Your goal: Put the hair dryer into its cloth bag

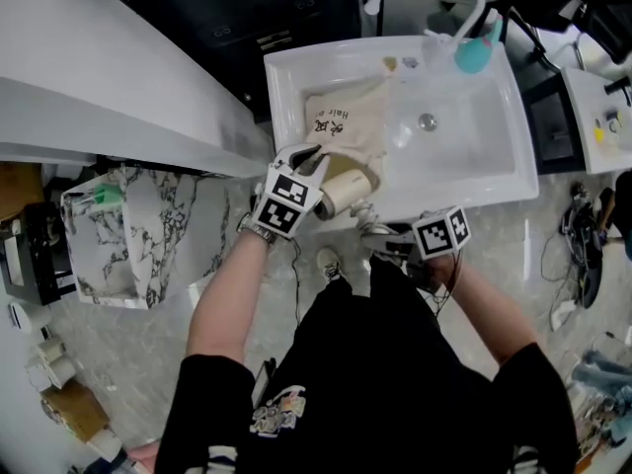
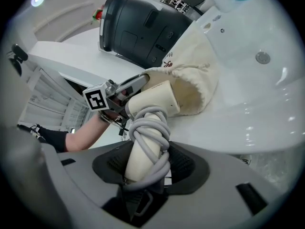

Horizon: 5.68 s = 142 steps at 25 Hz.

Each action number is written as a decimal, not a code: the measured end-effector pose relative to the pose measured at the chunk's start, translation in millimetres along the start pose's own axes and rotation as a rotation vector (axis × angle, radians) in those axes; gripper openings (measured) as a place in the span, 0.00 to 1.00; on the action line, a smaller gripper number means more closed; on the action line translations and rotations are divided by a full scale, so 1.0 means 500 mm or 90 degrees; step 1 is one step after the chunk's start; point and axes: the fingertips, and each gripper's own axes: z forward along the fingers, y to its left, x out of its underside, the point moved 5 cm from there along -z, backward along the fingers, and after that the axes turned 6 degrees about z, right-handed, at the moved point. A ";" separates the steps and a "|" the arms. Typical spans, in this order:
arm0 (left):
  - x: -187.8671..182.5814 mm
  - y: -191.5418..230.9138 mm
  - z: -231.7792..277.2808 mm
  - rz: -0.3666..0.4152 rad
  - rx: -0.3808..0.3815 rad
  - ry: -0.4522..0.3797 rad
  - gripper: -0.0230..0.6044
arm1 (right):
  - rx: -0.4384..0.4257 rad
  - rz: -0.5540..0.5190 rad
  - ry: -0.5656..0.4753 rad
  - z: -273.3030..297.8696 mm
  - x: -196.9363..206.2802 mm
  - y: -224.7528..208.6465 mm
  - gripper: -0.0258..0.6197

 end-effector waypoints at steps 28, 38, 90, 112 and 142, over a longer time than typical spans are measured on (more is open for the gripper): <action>-0.014 -0.036 -0.031 -0.015 0.025 -0.028 0.13 | 0.110 0.126 -0.116 0.094 -0.162 -0.035 0.37; -0.007 -0.046 -0.043 -0.055 0.034 -0.040 0.13 | 0.120 0.139 -0.219 0.111 -0.235 -0.057 0.37; 0.046 -0.035 -0.082 -0.126 0.016 -0.047 0.22 | 0.173 0.070 -0.217 0.178 -0.262 -0.074 0.49; -0.028 -0.041 -0.262 -0.170 -0.010 -0.214 0.22 | 0.099 -0.187 -0.390 -0.075 -0.195 0.157 0.06; -0.136 -0.175 -0.455 -0.089 -0.097 -0.318 0.04 | 0.219 -0.589 -0.487 -0.281 -0.051 0.424 0.04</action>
